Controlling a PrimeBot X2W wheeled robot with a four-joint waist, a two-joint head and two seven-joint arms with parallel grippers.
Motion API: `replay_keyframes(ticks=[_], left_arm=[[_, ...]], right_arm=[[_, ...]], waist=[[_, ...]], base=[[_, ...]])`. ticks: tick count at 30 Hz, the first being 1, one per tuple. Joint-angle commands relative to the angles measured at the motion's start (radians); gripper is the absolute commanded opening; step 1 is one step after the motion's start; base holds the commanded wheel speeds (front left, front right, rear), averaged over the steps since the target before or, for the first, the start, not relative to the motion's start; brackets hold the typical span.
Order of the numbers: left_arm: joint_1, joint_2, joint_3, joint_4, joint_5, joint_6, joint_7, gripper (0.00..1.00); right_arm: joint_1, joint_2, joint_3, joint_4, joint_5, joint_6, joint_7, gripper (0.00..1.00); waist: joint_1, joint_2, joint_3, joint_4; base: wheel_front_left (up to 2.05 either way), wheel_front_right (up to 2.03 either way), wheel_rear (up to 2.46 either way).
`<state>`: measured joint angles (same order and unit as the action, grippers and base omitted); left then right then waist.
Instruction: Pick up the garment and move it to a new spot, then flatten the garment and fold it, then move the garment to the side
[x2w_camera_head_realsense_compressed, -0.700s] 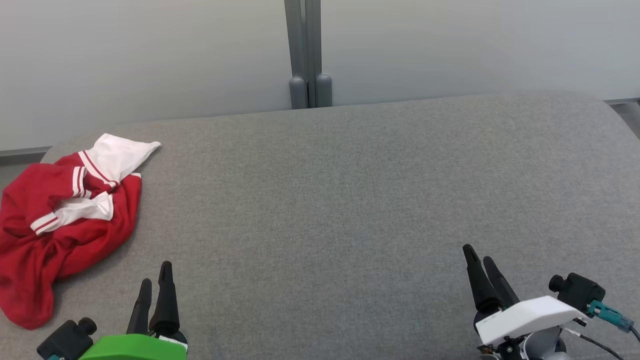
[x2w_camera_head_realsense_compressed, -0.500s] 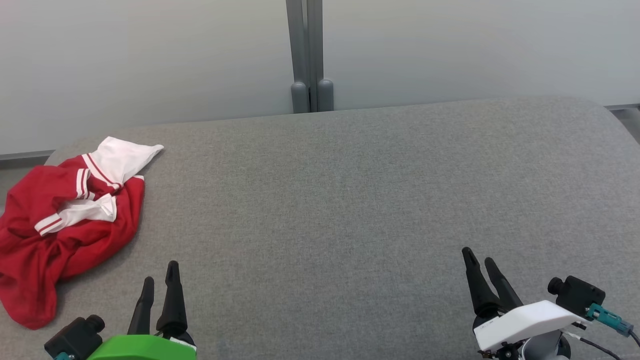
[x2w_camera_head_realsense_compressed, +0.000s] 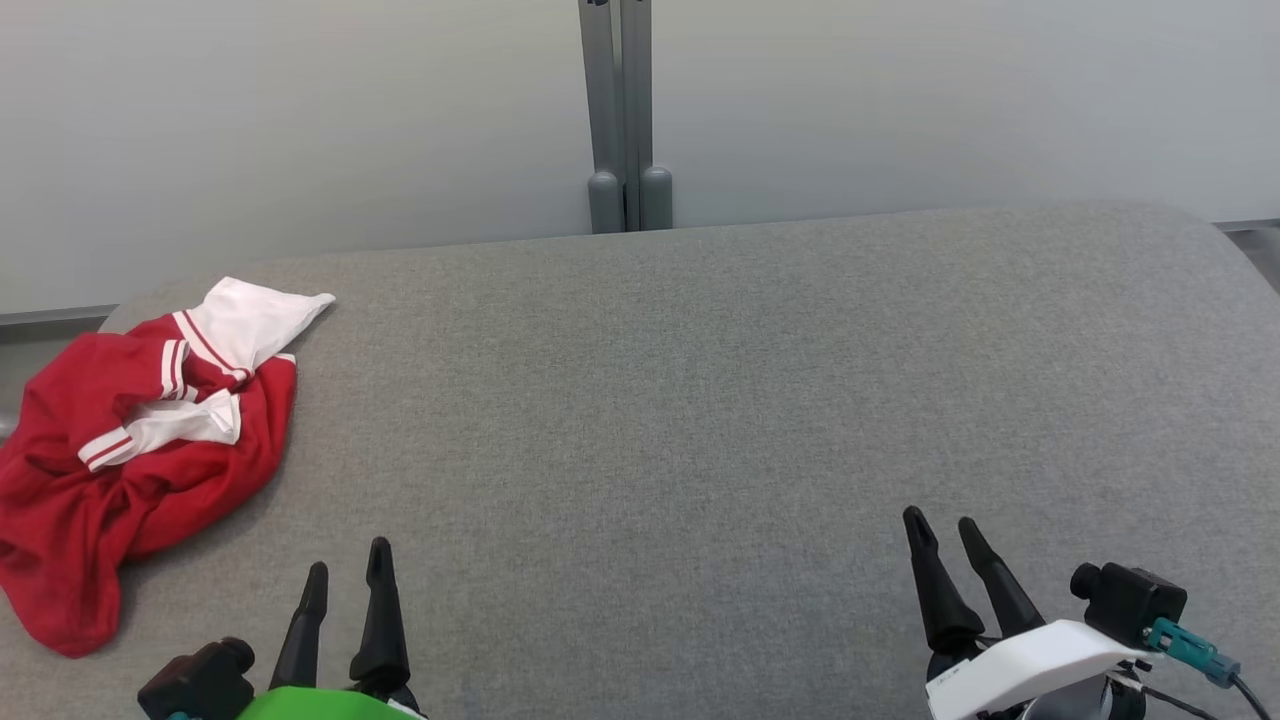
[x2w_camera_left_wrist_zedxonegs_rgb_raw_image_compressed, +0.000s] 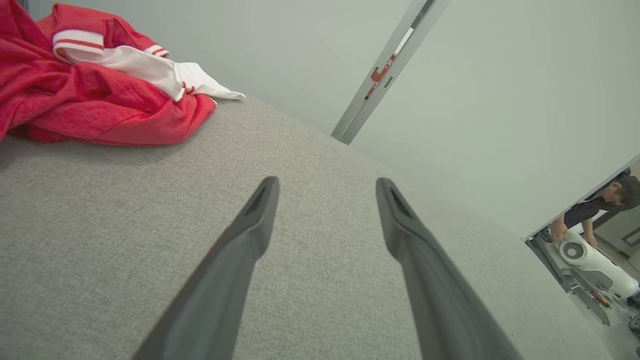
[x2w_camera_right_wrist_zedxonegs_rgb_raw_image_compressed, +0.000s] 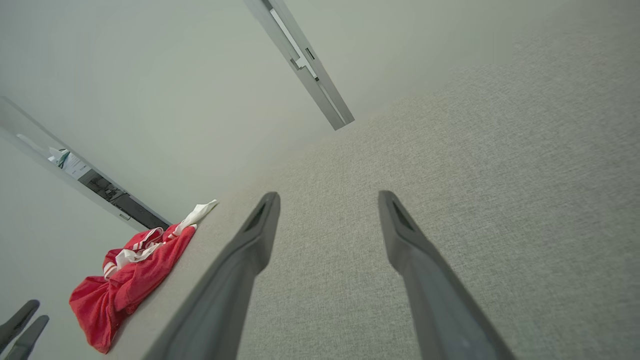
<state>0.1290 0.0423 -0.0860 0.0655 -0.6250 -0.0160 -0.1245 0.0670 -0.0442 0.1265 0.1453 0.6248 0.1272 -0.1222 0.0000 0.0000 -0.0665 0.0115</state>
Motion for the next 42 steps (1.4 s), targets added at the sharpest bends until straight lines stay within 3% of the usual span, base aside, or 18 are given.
replay_keyframes(ticks=[1,12,25,42], left_arm=[[0.003,0.007,-0.006,-0.014,0.035,0.006,-0.010,1.00],[0.013,0.008,-0.038,-0.021,0.151,0.006,-0.038,1.00],[0.037,0.009,-0.047,0.000,0.269,-0.028,-0.071,1.00],[0.066,0.010,-0.054,-0.014,0.381,-0.016,-0.106,1.00]], right_arm=[[0.003,-0.004,0.009,-0.017,-0.034,0.005,-0.012,1.00],[0.010,-0.005,0.037,-0.031,-0.149,0.005,-0.040,1.00],[0.031,-0.006,0.038,-0.030,-0.247,0.004,-0.074,1.00],[0.051,-0.007,0.030,-0.032,-0.384,0.005,-0.109,1.00]], waist=[[0.0000,0.0000,0.000,0.000],[0.0000,0.0000,-0.005,0.002],[0.0000,0.0000,-0.022,0.006],[0.0000,0.0000,-0.034,0.003]], base=[[0.00,0.00,0.00],[0.00,0.00,0.00],[0.00,0.00,0.00],[0.00,0.00,0.00]])
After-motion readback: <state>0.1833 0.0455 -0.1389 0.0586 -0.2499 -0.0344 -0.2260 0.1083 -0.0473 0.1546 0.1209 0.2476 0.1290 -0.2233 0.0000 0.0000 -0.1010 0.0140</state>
